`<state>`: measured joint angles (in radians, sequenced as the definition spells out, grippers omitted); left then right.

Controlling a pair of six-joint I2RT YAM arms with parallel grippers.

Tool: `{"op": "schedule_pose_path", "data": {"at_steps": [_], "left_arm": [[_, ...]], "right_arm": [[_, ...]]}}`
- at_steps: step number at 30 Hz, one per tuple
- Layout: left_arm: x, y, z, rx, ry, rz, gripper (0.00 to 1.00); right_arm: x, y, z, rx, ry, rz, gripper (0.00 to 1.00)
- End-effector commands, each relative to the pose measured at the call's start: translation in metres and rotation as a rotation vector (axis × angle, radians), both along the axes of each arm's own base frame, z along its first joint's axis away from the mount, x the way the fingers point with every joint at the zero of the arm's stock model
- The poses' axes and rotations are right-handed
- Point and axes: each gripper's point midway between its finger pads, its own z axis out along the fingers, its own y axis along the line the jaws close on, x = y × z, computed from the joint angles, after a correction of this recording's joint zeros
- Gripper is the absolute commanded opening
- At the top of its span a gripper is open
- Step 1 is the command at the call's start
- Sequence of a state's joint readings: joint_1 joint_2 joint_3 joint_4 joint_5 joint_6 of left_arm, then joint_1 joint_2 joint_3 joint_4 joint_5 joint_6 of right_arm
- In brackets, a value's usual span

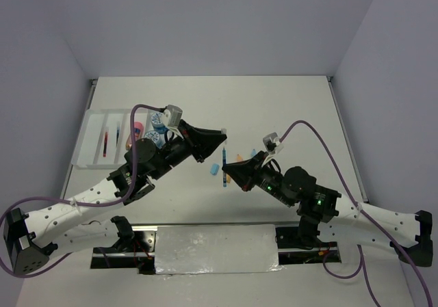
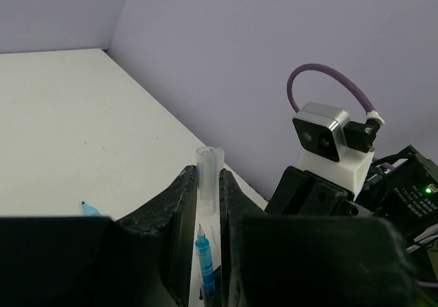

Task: Sort the stationery into containers
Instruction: Close the pen cap on the pen.

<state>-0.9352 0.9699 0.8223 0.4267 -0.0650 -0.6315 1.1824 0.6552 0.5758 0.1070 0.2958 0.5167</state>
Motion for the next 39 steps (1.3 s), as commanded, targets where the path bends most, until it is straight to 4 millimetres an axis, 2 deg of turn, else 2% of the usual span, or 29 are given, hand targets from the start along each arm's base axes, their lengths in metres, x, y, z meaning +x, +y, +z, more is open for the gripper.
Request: {"op": "schedule_pose_path", "data": {"at_steps": [1, 18, 27, 34, 39], "left_arm": [[-0.003, 0.0, 0.013, -0.02, -0.037, -0.01, 0.0], [0.0, -0.002, 0.001, 0.002, -0.017, -0.003, 0.0], [-0.002, -0.003, -0.004, 0.003, -0.004, -0.011, 0.0], [-0.008, -0.008, -0.005, -0.02, 0.032, -0.053, 0.0], [-0.014, -0.009, -0.004, -0.039, 0.056, -0.078, 0.0]], "right_arm": [[0.003, -0.003, 0.028, 0.045, -0.043, -0.023, 0.0], [0.005, -0.003, 0.03, 0.029, -0.048, -0.033, 0.0], [0.008, -0.006, 0.038, 0.026, -0.069, -0.051, 0.0], [0.015, -0.007, 0.055, 0.01, -0.112, -0.087, 0.0], [0.021, -0.015, 0.081, 0.035, -0.173, -0.123, 0.0]]}}
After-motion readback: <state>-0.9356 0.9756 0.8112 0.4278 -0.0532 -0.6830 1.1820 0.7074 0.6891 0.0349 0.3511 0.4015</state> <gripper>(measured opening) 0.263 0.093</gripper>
